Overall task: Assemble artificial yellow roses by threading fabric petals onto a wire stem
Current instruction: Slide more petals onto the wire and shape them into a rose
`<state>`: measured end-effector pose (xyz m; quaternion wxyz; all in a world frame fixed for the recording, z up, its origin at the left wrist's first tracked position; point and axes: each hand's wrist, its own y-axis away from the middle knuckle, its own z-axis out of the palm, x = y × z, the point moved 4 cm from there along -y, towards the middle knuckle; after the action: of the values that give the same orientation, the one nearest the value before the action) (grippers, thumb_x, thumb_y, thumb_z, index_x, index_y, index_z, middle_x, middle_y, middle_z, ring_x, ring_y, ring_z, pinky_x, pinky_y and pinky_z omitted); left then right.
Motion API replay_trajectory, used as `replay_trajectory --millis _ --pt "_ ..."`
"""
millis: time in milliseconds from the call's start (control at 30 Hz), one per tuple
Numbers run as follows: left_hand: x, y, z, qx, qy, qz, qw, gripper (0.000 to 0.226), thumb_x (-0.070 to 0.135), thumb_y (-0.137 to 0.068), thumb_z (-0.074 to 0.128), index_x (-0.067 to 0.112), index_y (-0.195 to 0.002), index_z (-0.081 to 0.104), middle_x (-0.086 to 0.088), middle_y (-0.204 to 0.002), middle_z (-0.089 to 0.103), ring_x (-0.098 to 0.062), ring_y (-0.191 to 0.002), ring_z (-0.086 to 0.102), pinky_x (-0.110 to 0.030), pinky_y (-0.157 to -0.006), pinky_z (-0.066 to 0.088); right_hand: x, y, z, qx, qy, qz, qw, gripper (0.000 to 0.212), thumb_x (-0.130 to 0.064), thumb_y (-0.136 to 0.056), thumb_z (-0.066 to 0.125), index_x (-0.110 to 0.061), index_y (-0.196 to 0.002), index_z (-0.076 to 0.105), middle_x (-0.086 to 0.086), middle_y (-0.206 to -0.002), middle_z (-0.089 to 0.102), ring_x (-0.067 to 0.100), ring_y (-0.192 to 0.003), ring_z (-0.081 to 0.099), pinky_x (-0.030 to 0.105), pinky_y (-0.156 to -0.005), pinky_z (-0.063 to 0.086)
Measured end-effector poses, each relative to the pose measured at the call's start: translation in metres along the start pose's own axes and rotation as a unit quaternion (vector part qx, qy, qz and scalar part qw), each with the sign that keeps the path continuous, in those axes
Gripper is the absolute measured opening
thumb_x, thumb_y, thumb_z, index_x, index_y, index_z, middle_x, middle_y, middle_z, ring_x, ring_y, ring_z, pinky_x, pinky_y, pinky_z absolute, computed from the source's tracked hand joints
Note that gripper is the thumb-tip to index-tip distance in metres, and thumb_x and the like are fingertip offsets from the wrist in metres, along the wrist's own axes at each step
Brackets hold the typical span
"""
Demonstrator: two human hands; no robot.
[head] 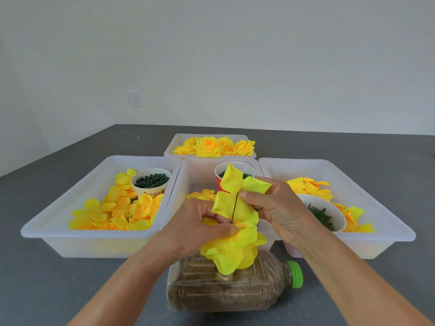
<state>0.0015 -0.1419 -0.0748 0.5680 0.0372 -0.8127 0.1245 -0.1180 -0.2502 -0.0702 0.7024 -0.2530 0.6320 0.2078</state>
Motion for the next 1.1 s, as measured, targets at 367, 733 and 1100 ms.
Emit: replay_trajectory --millis 367,733,1100 --pt "0.002 0.000 0.000 0.005 -0.013 0.011 1.000 0.020 0.006 -0.074 0.075 0.015 -0.059 0.066 0.010 -0.058 0.061 -0.004 -0.060 0.052 -0.018 -0.061 0.044 -0.030 0.003 -0.007 0.036 -0.160 0.022 0.986 0.016 -0.001 -0.070 0.066 -0.011 -0.082 0.067 0.001 -0.067 0.072 0.011 -0.056 0.067 0.022 -0.048 0.052" --pt "0.001 0.000 -0.001 -0.004 -0.009 0.009 1.000 0.015 0.008 -0.074 0.076 0.014 -0.061 0.068 0.006 -0.061 0.063 -0.008 -0.062 0.054 -0.024 -0.062 0.046 -0.036 0.015 0.008 -0.039 -0.084 0.144 0.985 0.008 -0.007 -0.079 0.065 -0.015 -0.076 0.064 -0.002 -0.059 0.067 0.006 -0.048 0.061 0.018 -0.043 0.049" --pt "0.008 0.002 -0.002 0.019 -0.114 0.018 0.993 0.013 0.024 -0.067 0.083 0.017 -0.068 0.072 -0.001 -0.080 0.070 -0.018 -0.084 0.064 -0.038 -0.080 0.052 -0.034 0.021 0.011 -0.033 -0.081 0.160 0.983 0.007 -0.008 -0.076 0.066 -0.014 -0.080 0.065 0.000 -0.063 0.069 0.009 -0.051 0.064 0.020 -0.046 0.051"
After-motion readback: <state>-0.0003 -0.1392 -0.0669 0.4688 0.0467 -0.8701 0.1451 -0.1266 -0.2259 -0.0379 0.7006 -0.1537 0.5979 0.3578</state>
